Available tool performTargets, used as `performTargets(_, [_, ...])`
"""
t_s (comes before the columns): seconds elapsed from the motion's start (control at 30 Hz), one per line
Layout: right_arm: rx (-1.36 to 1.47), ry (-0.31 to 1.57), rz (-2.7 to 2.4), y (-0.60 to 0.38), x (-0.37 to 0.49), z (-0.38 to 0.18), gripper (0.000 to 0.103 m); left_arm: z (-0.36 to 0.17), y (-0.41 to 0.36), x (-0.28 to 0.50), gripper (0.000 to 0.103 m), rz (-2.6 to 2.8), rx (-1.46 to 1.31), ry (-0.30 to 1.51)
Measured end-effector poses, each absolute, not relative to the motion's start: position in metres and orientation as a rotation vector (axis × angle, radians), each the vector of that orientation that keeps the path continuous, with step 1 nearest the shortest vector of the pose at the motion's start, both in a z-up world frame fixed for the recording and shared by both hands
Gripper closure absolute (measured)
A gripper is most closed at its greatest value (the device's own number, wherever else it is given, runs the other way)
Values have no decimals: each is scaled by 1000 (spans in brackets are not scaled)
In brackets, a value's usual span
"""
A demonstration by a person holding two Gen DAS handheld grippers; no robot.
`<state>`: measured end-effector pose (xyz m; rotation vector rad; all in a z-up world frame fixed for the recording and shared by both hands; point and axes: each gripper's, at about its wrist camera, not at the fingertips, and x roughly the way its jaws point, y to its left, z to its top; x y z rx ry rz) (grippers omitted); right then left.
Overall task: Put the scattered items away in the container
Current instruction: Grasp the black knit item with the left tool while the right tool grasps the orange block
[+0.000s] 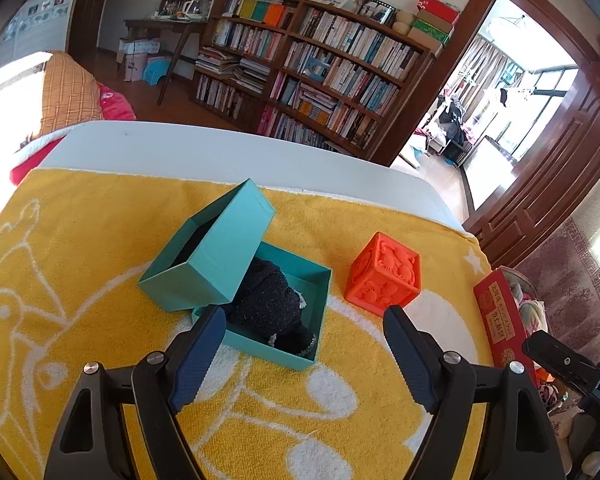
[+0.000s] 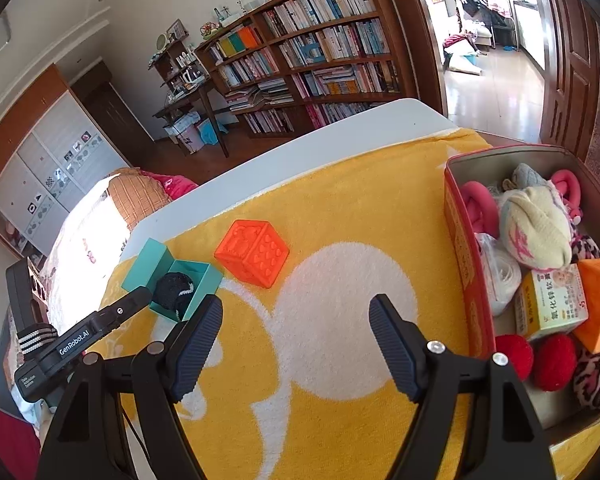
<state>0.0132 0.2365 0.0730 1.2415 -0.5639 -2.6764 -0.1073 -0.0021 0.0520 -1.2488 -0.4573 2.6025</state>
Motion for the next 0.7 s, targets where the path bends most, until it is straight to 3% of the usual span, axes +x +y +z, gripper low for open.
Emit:
performTargets(0.2, [1262,-585,-2675,239,12,66,24,36,-1,-127,20,2611,-1283,-463])
performTargets(0.7, [1318,-649,-2652,252,1,40,24,12,13,-152,20,2723,-1298,-219])
